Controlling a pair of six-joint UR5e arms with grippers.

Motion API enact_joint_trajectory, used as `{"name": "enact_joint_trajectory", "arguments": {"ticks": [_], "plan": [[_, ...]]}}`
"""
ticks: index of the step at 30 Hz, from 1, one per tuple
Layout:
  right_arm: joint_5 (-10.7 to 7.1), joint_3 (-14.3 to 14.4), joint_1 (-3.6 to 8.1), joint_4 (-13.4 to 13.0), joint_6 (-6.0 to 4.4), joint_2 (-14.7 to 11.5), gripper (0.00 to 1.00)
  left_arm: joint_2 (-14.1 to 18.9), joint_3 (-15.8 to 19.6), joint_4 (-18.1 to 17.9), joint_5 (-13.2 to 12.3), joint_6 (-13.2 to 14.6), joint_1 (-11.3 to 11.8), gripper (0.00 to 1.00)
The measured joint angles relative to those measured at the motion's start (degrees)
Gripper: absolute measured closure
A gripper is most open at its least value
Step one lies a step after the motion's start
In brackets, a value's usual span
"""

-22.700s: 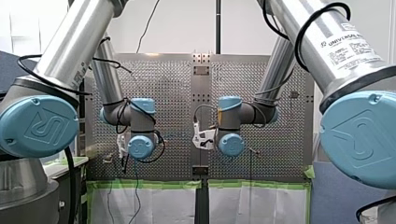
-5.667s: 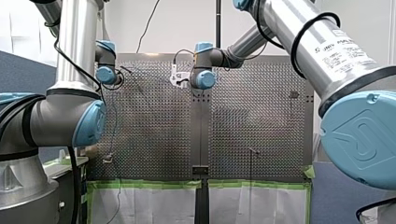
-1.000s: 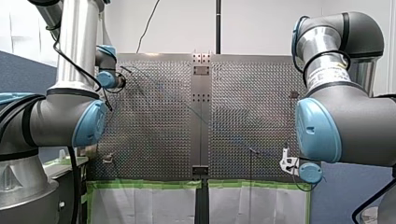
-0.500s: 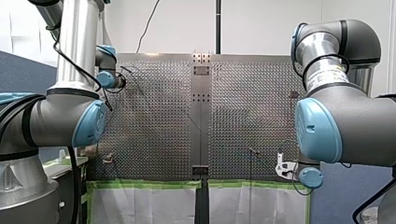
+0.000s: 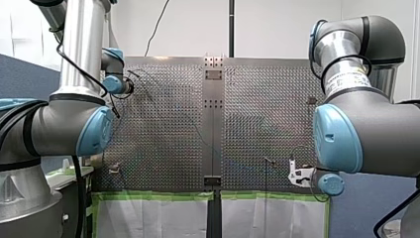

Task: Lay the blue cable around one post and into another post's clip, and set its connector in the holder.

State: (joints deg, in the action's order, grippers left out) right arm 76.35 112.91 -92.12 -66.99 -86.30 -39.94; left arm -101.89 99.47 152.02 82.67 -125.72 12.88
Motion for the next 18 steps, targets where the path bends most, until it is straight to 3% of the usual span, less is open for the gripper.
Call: {"name": "enact_joint_trajectory", "arguments": {"ticks": [13, 18], "plan": [[-7.46, 0.0, -0.22, -0.82, -0.9, -0.19, 1.0, 0.0, 0.0, 1.61, 0.14, -0.08, -1.23, 0.02], [-10.29, 0.0, -0.54, -0.91, -1.12, -0.19, 1.0, 0.03, 0.02, 3.21, 1.66, -1.72, -1.71, 0.02]]}}
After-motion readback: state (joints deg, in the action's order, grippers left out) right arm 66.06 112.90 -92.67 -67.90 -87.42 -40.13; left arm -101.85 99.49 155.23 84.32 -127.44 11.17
